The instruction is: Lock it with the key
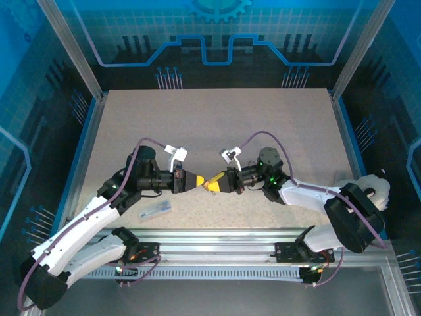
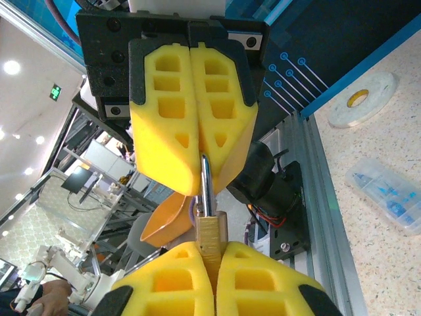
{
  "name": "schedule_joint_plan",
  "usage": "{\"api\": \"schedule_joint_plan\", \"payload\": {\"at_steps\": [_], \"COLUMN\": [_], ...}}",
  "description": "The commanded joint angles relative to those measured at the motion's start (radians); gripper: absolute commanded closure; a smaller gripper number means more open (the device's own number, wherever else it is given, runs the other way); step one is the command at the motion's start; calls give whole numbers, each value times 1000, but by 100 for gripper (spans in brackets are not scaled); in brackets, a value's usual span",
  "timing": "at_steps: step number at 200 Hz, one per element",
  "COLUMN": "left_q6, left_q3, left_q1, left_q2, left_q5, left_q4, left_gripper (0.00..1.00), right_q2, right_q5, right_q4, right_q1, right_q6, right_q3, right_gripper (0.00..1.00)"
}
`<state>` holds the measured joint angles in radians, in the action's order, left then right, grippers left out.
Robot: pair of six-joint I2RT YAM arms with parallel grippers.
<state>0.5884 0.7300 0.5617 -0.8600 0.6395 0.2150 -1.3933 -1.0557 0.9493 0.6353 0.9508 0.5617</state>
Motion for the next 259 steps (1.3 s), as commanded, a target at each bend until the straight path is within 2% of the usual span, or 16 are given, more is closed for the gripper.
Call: {"api": "schedule_joint_plan", "payload": {"at_steps": [1, 29, 165, 259], "left_q6": [33, 46, 132, 165], "left_q3": [-46, -61, -154, -216], "left_q1": [52, 66, 103, 134], "left_q2": [22, 31, 42, 53], "left_q5": [107, 87, 40, 19], "left_q4": [61, 38, -111, -241], "left_gripper": [100, 100, 100, 100], "right_q2": [1, -7, 24, 6], "right_q5": [163, 157, 196, 175], "right_q4": [148, 192, 140, 252], "right_q1": [-63, -74, -77, -78], "right_q6": [49, 84, 51, 123], "right_q3": [11, 6, -7, -13], "right_gripper": [100, 100, 100, 100]}}
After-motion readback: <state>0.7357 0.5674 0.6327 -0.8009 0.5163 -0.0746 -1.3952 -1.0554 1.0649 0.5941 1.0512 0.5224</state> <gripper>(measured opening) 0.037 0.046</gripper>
